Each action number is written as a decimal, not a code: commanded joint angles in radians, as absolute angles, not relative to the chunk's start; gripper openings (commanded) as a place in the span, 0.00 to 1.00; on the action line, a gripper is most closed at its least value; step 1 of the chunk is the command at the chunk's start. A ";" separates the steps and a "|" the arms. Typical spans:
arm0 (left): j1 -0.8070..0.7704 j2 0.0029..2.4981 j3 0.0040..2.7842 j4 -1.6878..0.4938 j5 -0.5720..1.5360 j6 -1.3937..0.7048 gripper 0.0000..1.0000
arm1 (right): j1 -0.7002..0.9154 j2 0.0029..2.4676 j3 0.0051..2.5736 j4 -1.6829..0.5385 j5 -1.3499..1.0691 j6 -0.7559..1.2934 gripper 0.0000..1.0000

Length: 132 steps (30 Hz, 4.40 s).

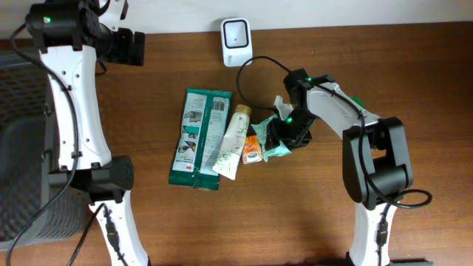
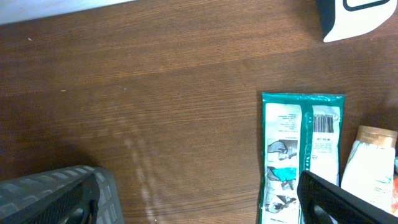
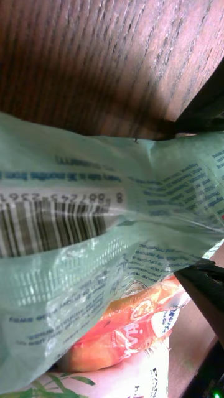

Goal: Scan the item barcode
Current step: 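Lower the right gripper and grasp the mint-green pouch, then lift the pouch and carry it up toward the white scanner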

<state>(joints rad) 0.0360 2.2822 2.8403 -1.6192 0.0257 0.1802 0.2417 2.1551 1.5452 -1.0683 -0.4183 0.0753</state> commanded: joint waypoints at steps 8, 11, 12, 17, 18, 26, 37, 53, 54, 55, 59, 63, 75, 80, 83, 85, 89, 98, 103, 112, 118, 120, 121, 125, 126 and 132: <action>0.043 2.277 2.843 -1.618 0.033 0.193 0.99 | 0.161 2.149 1.690 -1.074 -0.461 -0.172 0.61; 0.043 2.277 2.843 -1.618 0.033 0.193 0.99 | 0.149 2.149 1.816 -1.217 -0.463 -0.125 0.58; 0.043 2.277 2.843 -1.618 0.033 0.192 0.99 | 0.132 2.148 1.911 -1.377 -0.462 -0.075 0.52; 0.043 2.277 2.843 -1.618 0.033 0.193 0.99 | 0.124 2.011 1.974 -1.567 -0.398 -0.073 0.53; 0.043 2.277 2.843 -1.618 0.033 0.193 0.99 | 0.124 1.971 1.974 -1.571 -0.379 -0.069 0.53; 0.043 2.277 2.843 -1.618 0.033 0.193 0.99 | 0.124 1.896 1.465 -1.121 -0.468 0.058 0.60; 0.043 2.277 2.843 -1.618 0.033 0.193 0.99 | 0.172 2.035 1.346 -0.810 -0.524 0.110 0.66; 0.043 2.277 2.843 -1.618 0.033 0.193 0.99 | 0.161 2.024 1.534 -1.044 -0.539 -0.056 0.06; 0.043 2.277 2.843 -1.618 0.033 0.193 0.99 | 0.171 2.011 1.580 -1.092 -0.533 -0.138 0.06; 0.043 2.277 2.843 -1.618 0.033 0.193 0.99 | 0.183 2.009 1.624 -1.142 -0.484 -0.201 0.06; 0.043 2.277 2.843 -1.618 0.033 0.193 0.99 | 0.221 2.018 1.619 -1.177 -0.221 -0.471 0.06; 0.043 2.277 2.843 -1.618 0.033 0.193 0.99 | 0.187 2.023 1.611 -1.175 -0.213 -0.542 0.44; 0.043 2.277 2.843 -1.618 0.033 0.193 0.99 | 0.144 2.022 1.487 -1.137 -0.258 0.391 0.63; 0.043 2.277 2.843 -1.618 0.033 0.192 0.99 | 0.144 2.022 1.395 -0.970 -0.253 0.428 0.58; 0.043 2.277 2.843 -1.618 0.033 0.192 0.99 | 0.145 2.022 1.394 -0.905 -0.254 0.427 0.58; 0.043 2.277 2.843 -1.618 0.033 0.192 0.99 | 0.146 2.023 1.391 -0.842 -0.301 0.337 0.58; 0.043 2.277 2.843 -1.618 0.033 0.193 0.99 | 0.144 2.022 1.391 -0.791 -0.461 0.026 0.59; 0.043 2.277 2.843 -1.618 0.033 0.192 0.99 | 0.017 2.031 1.414 -0.758 -0.525 0.151 0.59; 0.043 2.277 2.843 -1.618 0.033 0.192 0.99 | 0.070 2.115 1.414 -0.694 -0.599 0.152 0.59; 0.043 2.277 2.843 -1.618 0.033 0.193 0.99 | 0.068 2.123 1.449 -0.761 -0.598 0.093 0.06; 0.043 2.277 2.843 -1.618 0.033 0.193 0.99 | 0.043 1.976 1.720 -1.097 -0.625 -0.086 0.04; 0.043 2.277 2.843 -1.618 0.033 0.193 0.99 | 0.044 1.924 1.811 -1.170 -0.645 -0.105 0.04; 0.043 2.277 2.843 -1.618 0.033 0.192 0.99 | 0.043 1.888 1.861 -1.205 -0.653 -0.105 0.04; 0.043 2.277 2.843 -1.618 0.033 0.193 0.99 | 0.044 1.747 1.967 -1.296 -0.664 -0.104 0.04; 0.043 2.277 2.843 -1.618 0.033 0.193 0.99 | 0.044 1.709 1.968 -1.305 -0.670 -0.104 0.04; 0.043 2.277 2.843 -1.618 0.033 0.193 0.99 | 0.083 1.666 1.967 -1.199 -0.544 -0.009 0.04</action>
